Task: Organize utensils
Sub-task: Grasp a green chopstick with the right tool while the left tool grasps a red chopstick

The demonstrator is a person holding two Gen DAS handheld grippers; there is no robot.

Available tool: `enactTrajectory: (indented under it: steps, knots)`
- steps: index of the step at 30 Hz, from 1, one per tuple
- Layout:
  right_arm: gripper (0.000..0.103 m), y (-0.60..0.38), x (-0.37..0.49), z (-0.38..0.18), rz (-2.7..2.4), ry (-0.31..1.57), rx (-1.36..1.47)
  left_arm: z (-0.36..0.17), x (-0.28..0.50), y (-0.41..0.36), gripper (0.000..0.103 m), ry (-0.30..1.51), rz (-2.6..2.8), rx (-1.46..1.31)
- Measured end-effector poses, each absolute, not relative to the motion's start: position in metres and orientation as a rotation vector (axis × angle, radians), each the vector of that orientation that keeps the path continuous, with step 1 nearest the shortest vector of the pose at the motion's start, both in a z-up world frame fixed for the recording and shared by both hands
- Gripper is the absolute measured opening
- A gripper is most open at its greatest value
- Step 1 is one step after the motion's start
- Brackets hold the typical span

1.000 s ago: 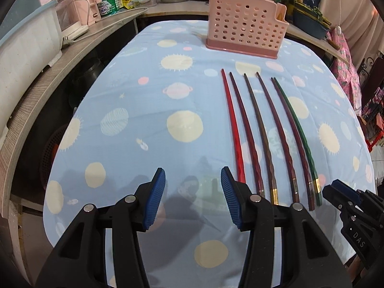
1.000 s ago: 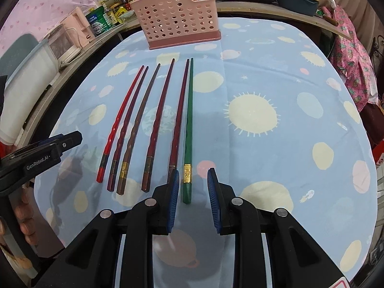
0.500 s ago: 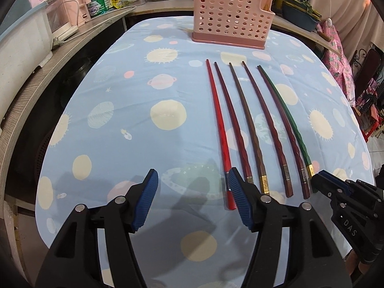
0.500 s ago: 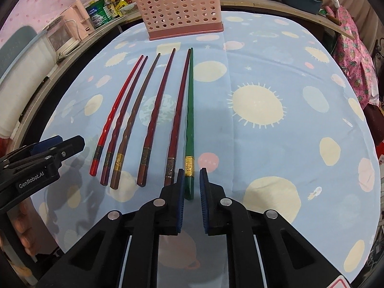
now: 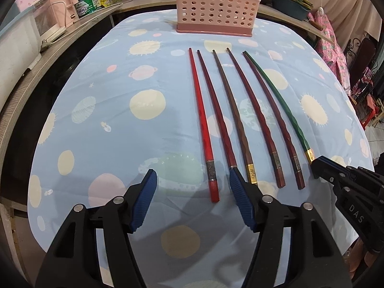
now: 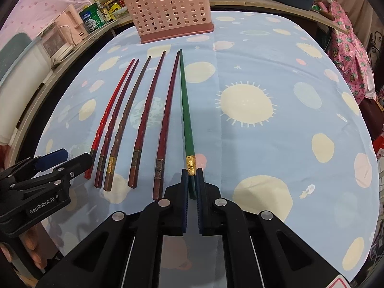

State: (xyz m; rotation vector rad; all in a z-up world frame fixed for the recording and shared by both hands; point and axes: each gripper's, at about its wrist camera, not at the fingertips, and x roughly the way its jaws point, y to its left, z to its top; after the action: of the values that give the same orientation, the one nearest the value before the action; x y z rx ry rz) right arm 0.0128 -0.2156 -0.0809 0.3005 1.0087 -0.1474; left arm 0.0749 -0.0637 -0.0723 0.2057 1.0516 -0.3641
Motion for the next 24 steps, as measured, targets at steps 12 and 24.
enactTrajectory:
  steps: [12, 24]
  knots:
    - [0.009, -0.21, 0.014, -0.085, -0.142, 1.02, 0.295, -0.081, 0.077, -0.064, 0.05, 1.067, -0.358, 0.211]
    - [0.008, -0.211, 0.012, -0.082, -0.138, 1.018, 0.294, -0.076, 0.081, -0.055, 0.007, 1.089, -0.384, 0.16]
